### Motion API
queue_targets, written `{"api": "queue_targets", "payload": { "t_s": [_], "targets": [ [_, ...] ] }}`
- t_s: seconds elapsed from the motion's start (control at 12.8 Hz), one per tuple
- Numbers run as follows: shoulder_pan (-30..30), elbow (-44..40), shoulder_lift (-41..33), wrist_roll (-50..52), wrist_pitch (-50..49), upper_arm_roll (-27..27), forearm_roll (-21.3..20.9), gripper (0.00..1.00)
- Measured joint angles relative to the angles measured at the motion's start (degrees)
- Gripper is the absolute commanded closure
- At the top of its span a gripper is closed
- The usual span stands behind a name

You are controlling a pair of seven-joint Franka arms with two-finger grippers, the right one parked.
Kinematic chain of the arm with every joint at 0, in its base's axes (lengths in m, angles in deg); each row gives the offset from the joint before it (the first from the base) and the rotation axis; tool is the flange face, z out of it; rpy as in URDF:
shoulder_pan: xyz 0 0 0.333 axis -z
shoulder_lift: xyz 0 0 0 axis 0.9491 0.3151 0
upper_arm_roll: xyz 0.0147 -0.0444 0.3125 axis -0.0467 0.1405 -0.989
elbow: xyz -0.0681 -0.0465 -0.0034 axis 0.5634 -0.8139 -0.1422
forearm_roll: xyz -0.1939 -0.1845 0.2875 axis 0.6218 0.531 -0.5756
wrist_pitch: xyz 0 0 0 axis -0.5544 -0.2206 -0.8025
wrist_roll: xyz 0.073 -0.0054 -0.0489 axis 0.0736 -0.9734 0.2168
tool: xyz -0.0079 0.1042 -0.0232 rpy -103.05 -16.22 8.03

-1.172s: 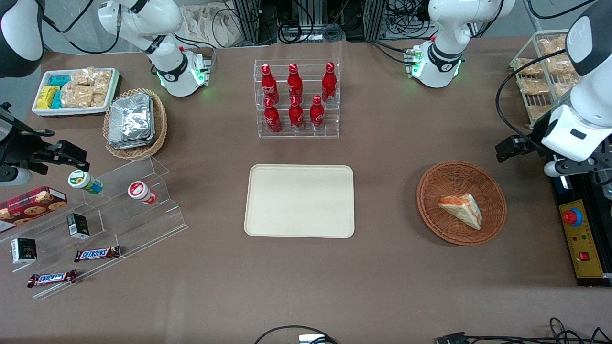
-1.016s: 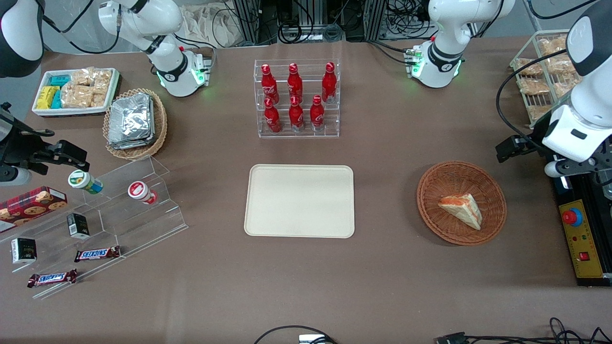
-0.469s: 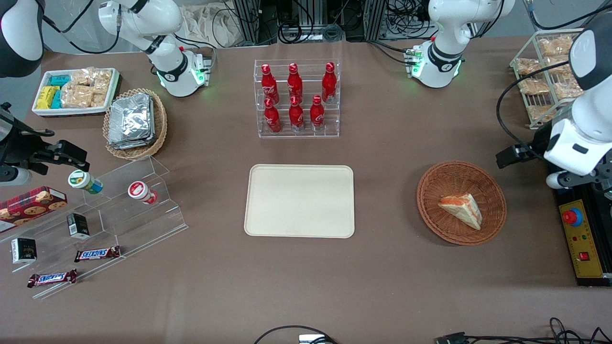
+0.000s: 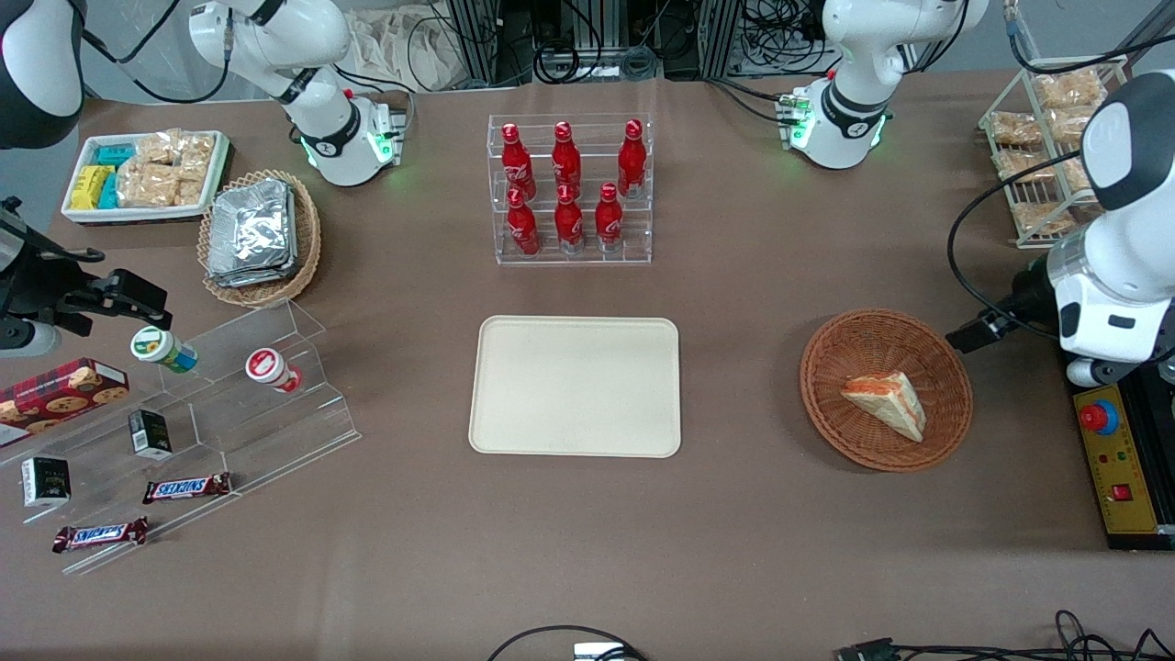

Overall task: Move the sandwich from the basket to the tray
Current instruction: 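Move the left gripper down over the sandwich in the wicker basket, then lower the open left gripper around the wrapped sandwich and close it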

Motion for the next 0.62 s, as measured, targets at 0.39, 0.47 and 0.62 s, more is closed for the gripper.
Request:
{"api": "queue_targets", "payload": {
  "t_s": [0.39,0.47,0.62],
  "targets": [
    [-0.13,14.03,0.94,7.62,19.67,-0.06,0.02,0.00],
    [-0.13,16.56,1.72,9.57,23.54,-0.06,0.03,0.00],
    [-0.13,19.23,4.34,12.99,28.97,-0.06,0.03,0.00]
  ]
}}
